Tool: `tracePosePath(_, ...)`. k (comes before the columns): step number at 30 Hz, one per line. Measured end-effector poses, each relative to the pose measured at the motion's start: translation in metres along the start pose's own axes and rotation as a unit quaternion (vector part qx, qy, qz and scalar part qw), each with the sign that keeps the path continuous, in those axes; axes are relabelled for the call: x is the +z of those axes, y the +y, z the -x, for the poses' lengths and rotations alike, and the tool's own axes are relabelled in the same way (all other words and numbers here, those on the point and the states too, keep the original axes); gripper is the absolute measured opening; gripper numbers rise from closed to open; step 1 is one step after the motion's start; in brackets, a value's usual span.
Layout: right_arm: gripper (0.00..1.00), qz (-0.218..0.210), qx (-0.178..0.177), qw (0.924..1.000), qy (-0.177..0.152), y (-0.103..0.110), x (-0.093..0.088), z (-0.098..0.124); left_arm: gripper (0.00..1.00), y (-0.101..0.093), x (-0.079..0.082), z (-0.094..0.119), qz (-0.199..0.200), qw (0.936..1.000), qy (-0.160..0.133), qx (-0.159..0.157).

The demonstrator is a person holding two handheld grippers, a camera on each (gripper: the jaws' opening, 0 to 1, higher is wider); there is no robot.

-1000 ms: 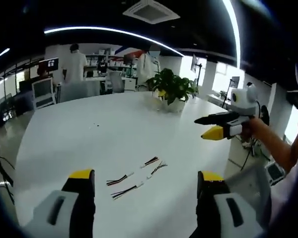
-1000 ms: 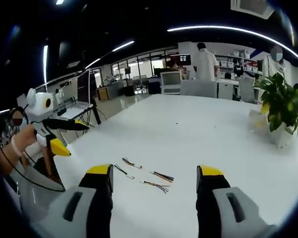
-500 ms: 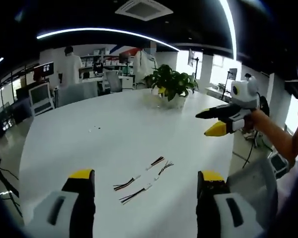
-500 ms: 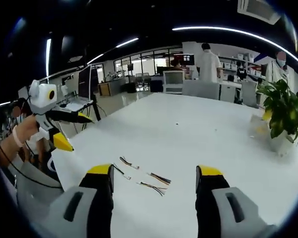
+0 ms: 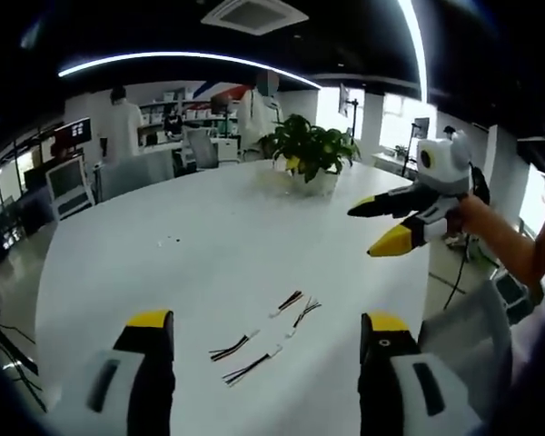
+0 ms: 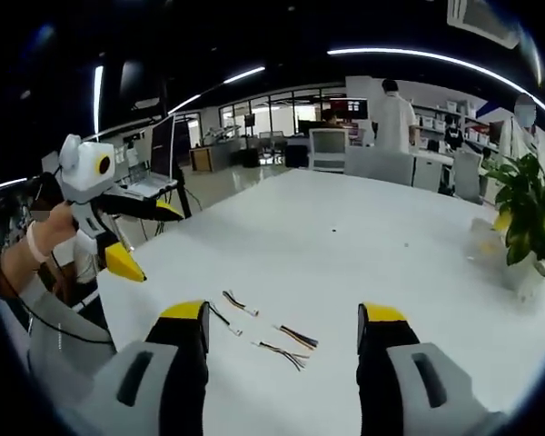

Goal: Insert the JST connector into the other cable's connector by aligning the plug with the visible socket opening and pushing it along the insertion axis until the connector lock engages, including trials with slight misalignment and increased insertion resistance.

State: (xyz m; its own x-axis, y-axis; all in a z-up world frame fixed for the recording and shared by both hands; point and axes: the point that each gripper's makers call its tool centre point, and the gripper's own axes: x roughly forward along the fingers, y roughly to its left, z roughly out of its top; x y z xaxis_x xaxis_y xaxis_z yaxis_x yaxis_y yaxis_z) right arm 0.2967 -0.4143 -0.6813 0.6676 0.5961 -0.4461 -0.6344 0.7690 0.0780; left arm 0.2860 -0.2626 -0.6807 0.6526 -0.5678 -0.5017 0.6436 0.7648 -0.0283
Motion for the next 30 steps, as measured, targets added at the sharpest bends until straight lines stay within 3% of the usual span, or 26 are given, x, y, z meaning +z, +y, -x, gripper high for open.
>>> tracePosePath(21,0.63,0.017,0.03,0.9983,0.046,-0.001,-0.019,-0.031,0.82,0.005,-0.005,-0.032,-0.015,0.9991,0.029,-0.026)
tracePosePath(30,0.64,0.029,0.048,0.9952,0.079,0.004,-0.037,-0.038,0.82,0.012,-0.02,-0.044,-0.043,0.9975,0.054,-0.015)
